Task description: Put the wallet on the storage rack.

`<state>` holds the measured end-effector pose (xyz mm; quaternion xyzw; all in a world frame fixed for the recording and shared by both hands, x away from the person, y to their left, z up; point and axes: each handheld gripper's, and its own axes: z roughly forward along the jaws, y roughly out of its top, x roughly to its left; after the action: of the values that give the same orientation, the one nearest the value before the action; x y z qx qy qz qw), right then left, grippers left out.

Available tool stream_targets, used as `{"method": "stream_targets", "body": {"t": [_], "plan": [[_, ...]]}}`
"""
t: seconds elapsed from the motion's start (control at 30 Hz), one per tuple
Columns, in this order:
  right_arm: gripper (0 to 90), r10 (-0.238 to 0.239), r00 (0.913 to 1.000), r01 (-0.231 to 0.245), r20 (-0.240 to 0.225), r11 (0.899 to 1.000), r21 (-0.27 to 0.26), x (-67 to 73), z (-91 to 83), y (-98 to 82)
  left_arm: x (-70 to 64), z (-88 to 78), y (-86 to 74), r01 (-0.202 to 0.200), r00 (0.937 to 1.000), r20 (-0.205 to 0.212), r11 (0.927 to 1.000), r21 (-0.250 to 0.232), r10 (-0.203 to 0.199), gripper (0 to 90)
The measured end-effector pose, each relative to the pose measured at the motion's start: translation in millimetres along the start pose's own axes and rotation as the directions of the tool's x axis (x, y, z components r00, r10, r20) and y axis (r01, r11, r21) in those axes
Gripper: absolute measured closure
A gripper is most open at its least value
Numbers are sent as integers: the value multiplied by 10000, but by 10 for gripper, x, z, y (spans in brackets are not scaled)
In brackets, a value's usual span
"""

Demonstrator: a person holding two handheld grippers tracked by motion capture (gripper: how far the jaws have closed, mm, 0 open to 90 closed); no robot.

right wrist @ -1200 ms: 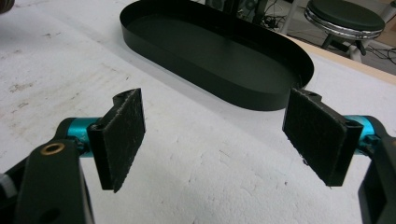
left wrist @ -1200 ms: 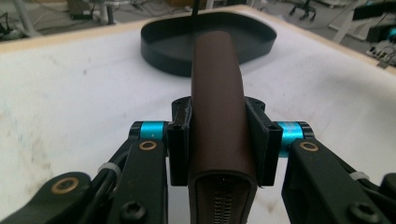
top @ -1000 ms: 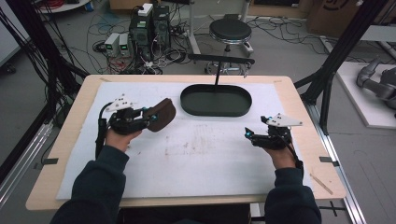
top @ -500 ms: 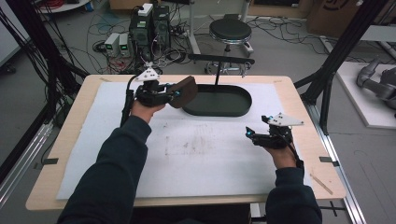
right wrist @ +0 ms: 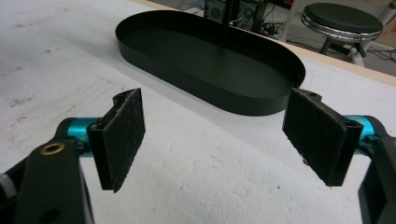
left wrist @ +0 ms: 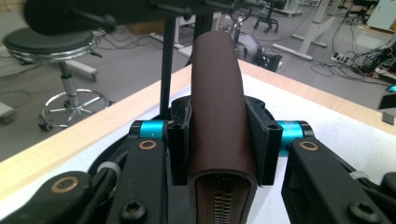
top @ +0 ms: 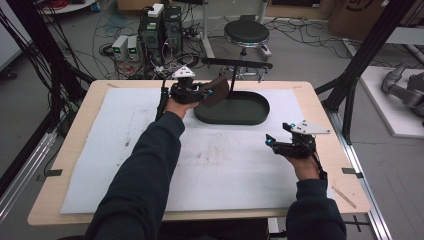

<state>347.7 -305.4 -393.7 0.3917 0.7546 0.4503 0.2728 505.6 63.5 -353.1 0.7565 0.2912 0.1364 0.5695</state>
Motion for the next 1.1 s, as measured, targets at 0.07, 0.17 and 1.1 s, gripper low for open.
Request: {"method": "stream_targets", "body": {"t": [0.07, 0.17, 1.1], "plan": [[215, 5, 10000, -5, -30, 10000, -22, 0, -1, 1, 14, 107, -6, 86, 10000, 3, 9999, 95, -86, 650], [214, 57, 10000, -57, -74, 10000, -70, -3, -6, 1, 46, 235, -25, 153, 9998, -121, 9998, 161, -151, 650], [215, 192, 9998, -192, -59, 9998, -40, -48, -2, -30, 250, 631, -398, 1590, 9801, -1427, 9761, 1484, -1380, 486]]}}
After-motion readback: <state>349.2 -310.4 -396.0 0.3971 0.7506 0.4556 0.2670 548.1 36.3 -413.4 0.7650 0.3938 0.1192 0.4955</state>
